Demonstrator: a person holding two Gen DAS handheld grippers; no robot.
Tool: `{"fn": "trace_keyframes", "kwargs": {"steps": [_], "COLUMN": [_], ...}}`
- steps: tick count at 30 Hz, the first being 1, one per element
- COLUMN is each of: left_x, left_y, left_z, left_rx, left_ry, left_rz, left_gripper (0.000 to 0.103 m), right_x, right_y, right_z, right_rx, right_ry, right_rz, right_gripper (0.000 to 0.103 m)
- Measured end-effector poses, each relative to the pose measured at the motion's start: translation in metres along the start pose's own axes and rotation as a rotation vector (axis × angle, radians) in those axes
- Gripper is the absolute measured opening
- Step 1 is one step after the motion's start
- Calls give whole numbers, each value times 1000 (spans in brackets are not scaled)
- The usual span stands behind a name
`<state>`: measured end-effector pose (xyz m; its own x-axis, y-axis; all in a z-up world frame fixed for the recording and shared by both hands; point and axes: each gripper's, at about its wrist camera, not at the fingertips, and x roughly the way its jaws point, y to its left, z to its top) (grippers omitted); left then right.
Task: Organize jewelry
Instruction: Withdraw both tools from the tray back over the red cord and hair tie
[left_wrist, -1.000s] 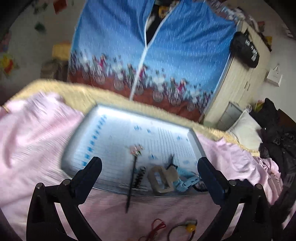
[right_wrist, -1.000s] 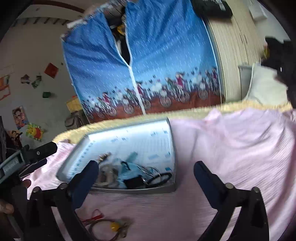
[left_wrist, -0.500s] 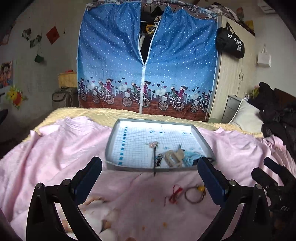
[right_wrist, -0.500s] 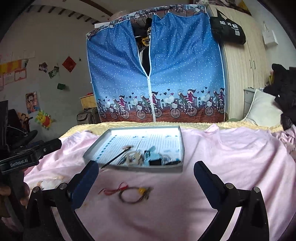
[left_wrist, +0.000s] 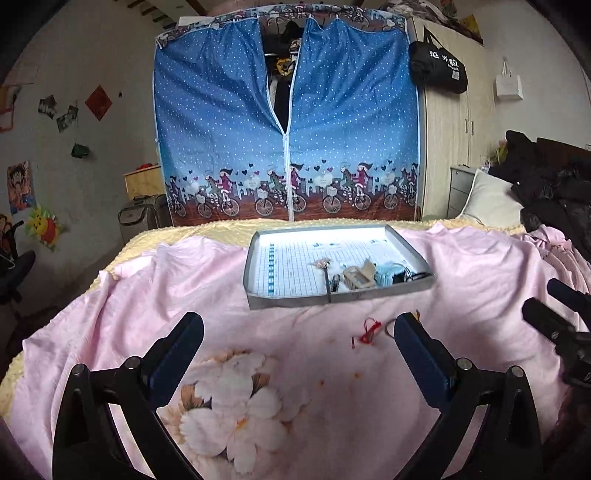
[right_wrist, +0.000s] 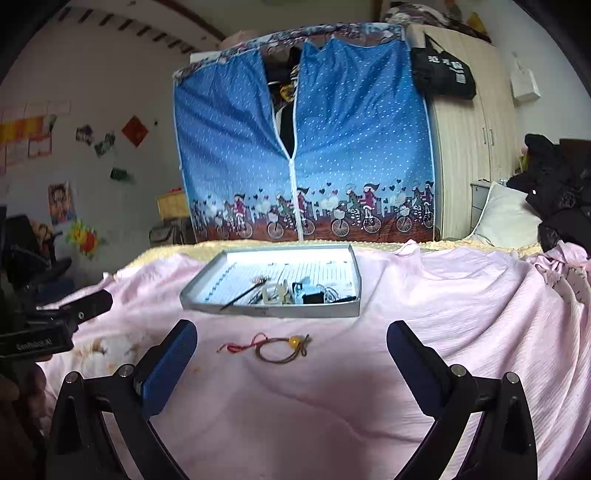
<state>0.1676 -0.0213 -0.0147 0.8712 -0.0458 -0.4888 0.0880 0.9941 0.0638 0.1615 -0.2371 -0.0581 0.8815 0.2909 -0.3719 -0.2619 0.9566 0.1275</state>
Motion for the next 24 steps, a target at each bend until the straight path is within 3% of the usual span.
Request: {"fn": "trace_keyframes", "kwargs": {"steps": [11,16,18,21,24], "left_x": [18,54,66,79,92], "left_y": [11,17,18,18,13], "left_z": [-21,-34,-36,-32,-25], "left_rx": [-5,-39,-37,-32,-17], "left_ry": [92,296,341,365,376], "left_rz": [-27,-63,-66,-85,-150], "left_gripper": [101,101,101,101,101], "right_x": [37,64,76,99,126], "right_y": [-5,-5,-7,-13,-18], "right_z": [-15,-24,-24,-22,-27], "right_rx": [20,14,0,-49,-116], "right_ry": [179,319,355,403,444], "right_rz": [-52,-49,-27,4,10], "right_gripper": [103,103,103,103,103]}}
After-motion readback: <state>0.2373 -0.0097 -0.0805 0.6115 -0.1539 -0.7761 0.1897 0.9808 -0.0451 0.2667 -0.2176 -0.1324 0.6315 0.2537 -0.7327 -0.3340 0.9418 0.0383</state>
